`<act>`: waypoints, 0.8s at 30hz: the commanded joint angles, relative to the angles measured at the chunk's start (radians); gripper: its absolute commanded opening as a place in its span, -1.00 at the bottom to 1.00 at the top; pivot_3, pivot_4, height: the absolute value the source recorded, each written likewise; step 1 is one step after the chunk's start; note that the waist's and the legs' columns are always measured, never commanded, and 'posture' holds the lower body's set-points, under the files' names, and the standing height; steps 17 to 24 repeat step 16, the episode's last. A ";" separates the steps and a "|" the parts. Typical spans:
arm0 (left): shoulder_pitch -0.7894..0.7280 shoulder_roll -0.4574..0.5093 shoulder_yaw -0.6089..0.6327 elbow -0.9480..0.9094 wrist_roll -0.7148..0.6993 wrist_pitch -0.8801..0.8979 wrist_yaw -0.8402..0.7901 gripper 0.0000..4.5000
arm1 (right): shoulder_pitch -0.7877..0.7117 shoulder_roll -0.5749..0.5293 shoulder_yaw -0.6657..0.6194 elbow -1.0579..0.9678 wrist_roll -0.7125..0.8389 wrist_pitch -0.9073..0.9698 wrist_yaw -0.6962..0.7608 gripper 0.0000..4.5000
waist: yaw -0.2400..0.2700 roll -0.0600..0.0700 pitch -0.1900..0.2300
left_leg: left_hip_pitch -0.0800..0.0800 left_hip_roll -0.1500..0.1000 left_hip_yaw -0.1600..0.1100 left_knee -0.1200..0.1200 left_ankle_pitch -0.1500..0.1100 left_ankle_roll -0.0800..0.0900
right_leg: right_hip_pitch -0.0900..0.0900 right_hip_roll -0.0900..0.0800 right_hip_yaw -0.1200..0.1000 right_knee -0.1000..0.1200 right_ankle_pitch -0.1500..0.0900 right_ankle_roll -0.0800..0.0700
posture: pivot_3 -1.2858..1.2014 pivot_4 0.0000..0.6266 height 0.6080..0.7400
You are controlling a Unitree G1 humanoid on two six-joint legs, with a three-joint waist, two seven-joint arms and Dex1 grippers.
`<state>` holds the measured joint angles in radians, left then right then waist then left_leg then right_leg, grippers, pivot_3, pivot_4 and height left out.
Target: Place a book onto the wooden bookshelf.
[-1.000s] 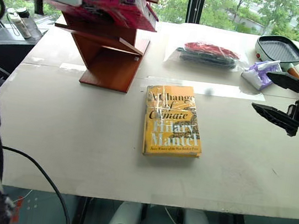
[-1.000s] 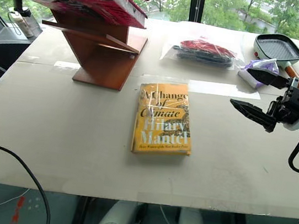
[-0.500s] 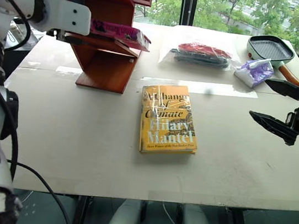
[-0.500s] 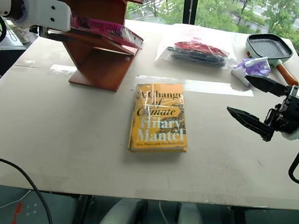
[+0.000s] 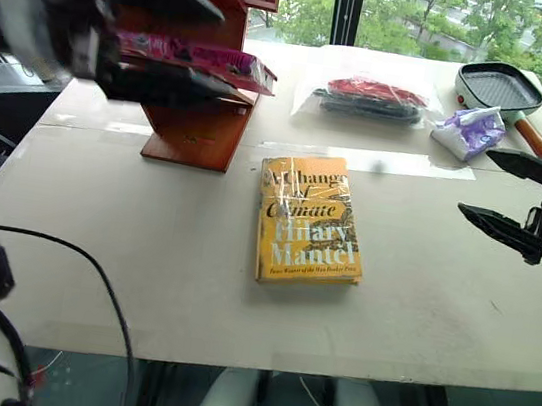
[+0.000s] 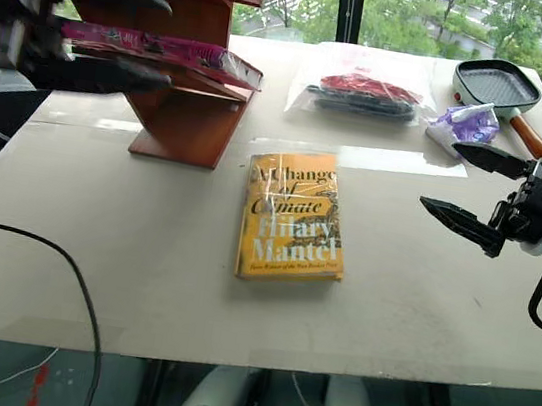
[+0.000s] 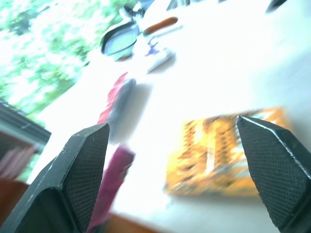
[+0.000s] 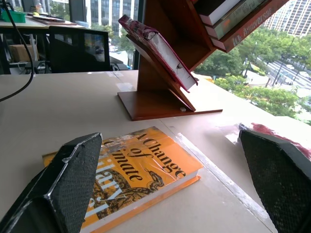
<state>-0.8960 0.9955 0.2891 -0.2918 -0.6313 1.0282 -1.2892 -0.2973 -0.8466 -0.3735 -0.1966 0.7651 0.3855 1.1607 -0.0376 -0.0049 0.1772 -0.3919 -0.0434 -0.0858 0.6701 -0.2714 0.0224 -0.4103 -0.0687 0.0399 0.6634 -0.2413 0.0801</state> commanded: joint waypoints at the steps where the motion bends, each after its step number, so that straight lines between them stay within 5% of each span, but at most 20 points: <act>1: 0.249 -0.209 0.121 -0.212 -0.045 0.077 0.298 0.90 | 0.072 -0.010 -0.050 -0.038 -0.018 -0.010 -0.019 1.00 | 0.000 -0.002 0.001 | 0.000 0.000 -0.001 0.001 0.000 0.000 | 0.000 0.001 0.000 0.001 0.000 -0.001 | 0.03 -0.52 1.00; 5: 0.569 -0.331 0.139 -0.312 -0.006 -0.011 0.409 0.90 | 0.232 -0.014 -0.140 -0.076 -0.019 0.000 -0.027 1.00 | -0.003 -0.008 0.003 | -0.001 0.004 0.001 0.004 0.002 -0.003 | -0.001 0.005 0.002 0.001 0.004 -0.005 | 0.03 -0.52 1.00; 11: 0.883 -0.306 0.129 -0.259 0.069 -0.197 0.374 0.90 | 0.448 -0.027 -0.269 -0.111 -0.034 0.014 -0.007 1.00 | 0.019 -0.006 0.001 | 0.001 0.004 0.003 0.001 0.002 -0.003 | -0.001 0.003 0.003 -0.002 0.004 -0.006 | 0.03 -0.52 1.00; 24: 0.975 -0.281 0.107 -0.165 0.101 -0.324 0.344 0.90 | 0.562 -0.036 -0.303 -0.108 -0.071 -0.005 0.016 1.00 | 0.031 -0.007 0.001 | 0.007 0.004 0.004 -0.001 0.001 -0.003 | 0.006 0.003 0.003 -0.004 0.003 -0.006 | 0.03 -0.52 1.00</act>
